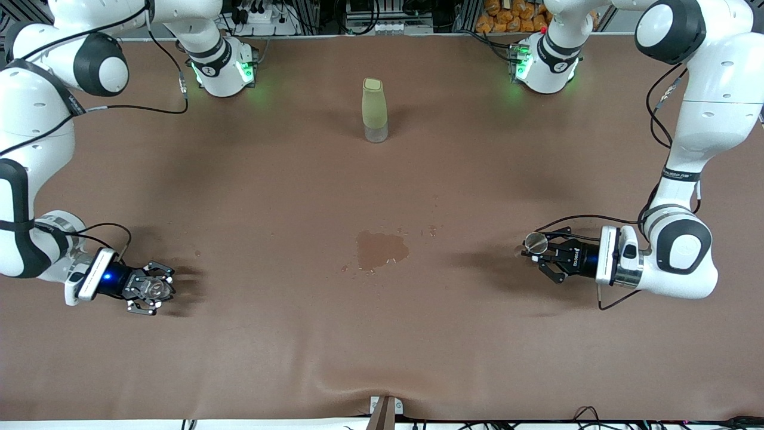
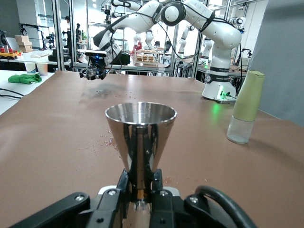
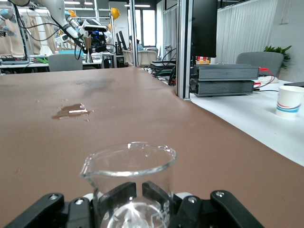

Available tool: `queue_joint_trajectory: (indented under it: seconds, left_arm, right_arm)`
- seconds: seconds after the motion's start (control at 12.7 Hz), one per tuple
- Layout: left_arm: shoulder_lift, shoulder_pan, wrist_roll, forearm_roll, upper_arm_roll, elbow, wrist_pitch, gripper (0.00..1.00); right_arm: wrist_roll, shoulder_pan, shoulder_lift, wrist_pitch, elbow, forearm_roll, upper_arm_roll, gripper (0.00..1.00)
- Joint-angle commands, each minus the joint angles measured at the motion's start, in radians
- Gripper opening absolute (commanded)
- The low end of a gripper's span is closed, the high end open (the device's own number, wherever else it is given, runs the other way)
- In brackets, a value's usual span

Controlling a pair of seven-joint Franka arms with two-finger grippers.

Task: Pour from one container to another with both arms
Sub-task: 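Lift the beaker with the right gripper while the left gripper lifts the jigger, then carry the beaker and jigger toward each other at the table's middle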

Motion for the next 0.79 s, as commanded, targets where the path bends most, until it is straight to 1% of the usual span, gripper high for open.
queue_joint_trajectory:
  seconds: [0.0, 0.16, 0.39, 0.71]
  left_arm:
    - [-0.029, -0.019, -0.017, -0.014, 0.004, -0.007, 0.023, 0.0]
    - [-0.03, -0.02, -0.02, -0.014, 0.004, 0.002, 0.024, 0.0]
    - [-0.026, -0.022, -0.017, -0.006, 0.004, 0.002, 0.038, 0.0]
    - [-0.024, -0.022, -0.02, -0.003, 0.004, 0.004, 0.04, 0.0]
  right_arm:
    - [0.069, 0.051, -0.049, -0.002, -0.02, 0.005, -0.004, 0.0]
    - [0.093, 0.11, -0.056, 0.01, -0.018, 0.02, 0.0, 0.0]
    - [0.155, 0.212, -0.087, 0.073, -0.02, 0.079, 0.005, 0.0]
    - [0.184, 0.35, -0.107, 0.168, -0.023, 0.195, 0.005, 0.0]
